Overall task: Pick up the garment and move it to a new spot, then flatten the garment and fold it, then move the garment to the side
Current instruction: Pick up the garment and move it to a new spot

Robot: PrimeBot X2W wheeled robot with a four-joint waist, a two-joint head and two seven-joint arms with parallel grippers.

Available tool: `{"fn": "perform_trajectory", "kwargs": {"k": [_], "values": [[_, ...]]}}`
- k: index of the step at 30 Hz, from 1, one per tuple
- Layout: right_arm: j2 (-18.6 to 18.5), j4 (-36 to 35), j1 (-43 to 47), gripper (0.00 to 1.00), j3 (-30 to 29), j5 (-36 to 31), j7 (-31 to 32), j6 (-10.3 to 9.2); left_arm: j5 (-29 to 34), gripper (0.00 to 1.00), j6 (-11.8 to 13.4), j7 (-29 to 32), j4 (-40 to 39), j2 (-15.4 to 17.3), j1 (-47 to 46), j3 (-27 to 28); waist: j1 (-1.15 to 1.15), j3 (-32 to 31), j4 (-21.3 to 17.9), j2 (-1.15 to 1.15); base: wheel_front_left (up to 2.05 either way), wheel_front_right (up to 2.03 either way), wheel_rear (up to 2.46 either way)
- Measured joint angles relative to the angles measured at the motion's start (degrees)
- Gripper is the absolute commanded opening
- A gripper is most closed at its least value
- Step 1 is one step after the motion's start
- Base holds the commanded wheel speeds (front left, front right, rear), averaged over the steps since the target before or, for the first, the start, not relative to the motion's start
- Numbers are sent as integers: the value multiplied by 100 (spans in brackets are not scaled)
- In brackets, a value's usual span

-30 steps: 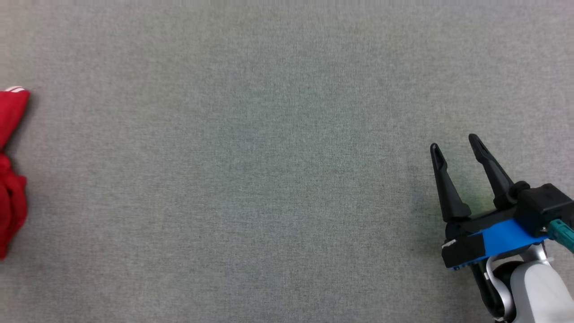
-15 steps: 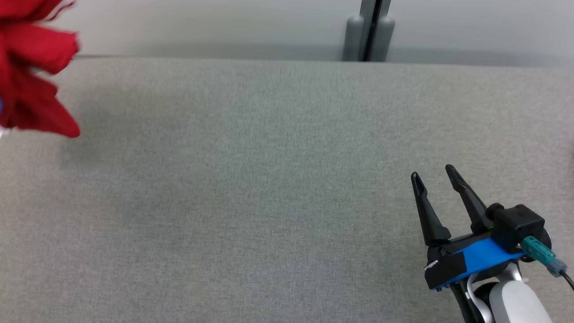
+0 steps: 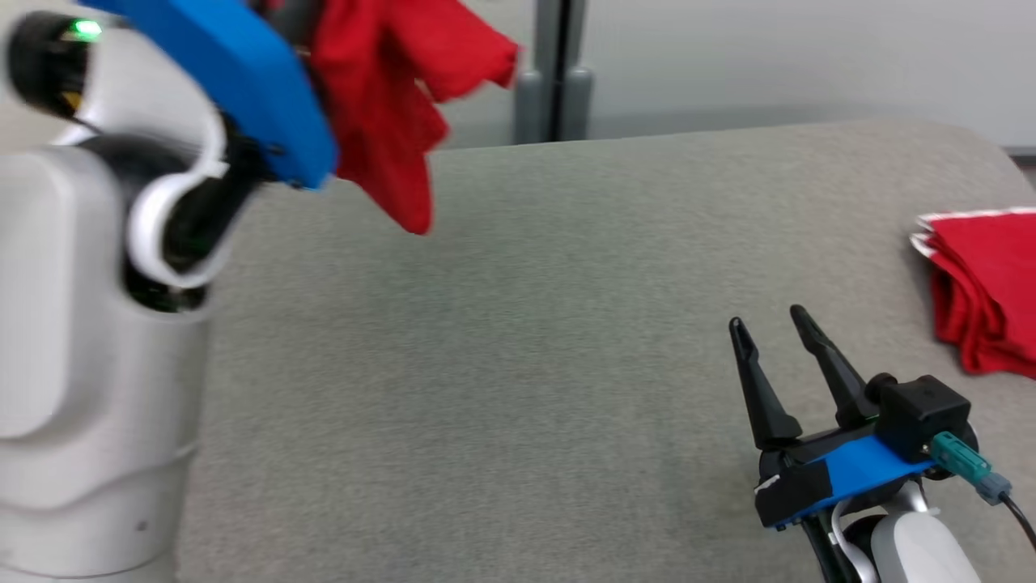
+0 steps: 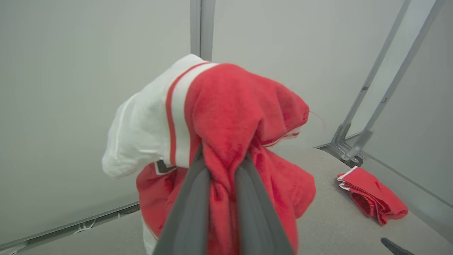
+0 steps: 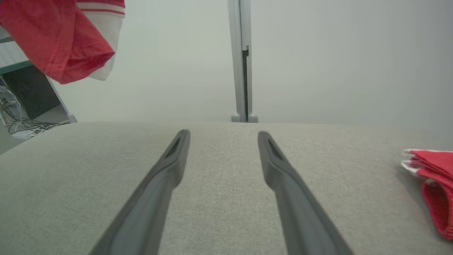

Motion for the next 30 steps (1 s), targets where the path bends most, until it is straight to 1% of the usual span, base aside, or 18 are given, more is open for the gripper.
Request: {"fn": "perform_trajectory", "kwargs": {"k": [2,5,10,11,12,13,14,18,20,22,30], "values": [[-10,-22,-7,100,-49,-3,-1,-1,60,0,-7,-82,82,-187,-4,-200,1,36,-172,0,0,0,0],[-11,-49,-7,100,-66,-14,1,-1,148,0,-7,-209,321,-385,98,-441,1,102,-405,0,0,0,0],[8,-58,-43,100,-16,-45,-7,0,143,0,-25,-571,844,-654,729,-720,1,199,-770,0,0,0,0],[15,-51,-44,100,-8,-45,-10,-1,129,13,-33,-694,953,-710,890,-759,1,211,-833,0,0,0,0],[21,-41,-46,100,-1,-44,-22,-1,109,42,-33,-835,1067,-760,1051,-782,1,221,-891,0,0,0,0],[25,-22,-46,100,2,-43,-43,-1,107,95,-33,-976,1201,-799,1208,-831,1,228,-942,0,0,0,0],[26,-10,-46,100,0,-36,-49,-1,120,100,-36,-1116,1339,-831,1351,-880,1,233,-983,0,0,0,0],[33,40,-51,100,-26,-41,-57,-1,245,100,-68,-1806,1907,-909,1779,-1025,0,224,-1010,0,0,0,0],[27,76,-54,100,-73,-78,-76,-1,231,100,-171,-2193,2114,-923,1926,-1099,1,211,-965,0,0,0,0],[32,115,-53,100,-153,-141,-127,-1,-19,100,-229,-2559,2290,-1004,2103,-1078,1,193,-892,0,0,0,0],[33,289,34,100,-280,-197,-178,-1,-91,100,-319,-4129,2710,-1023,2527,-996,1,83,-505,0,0,0,0]]}}
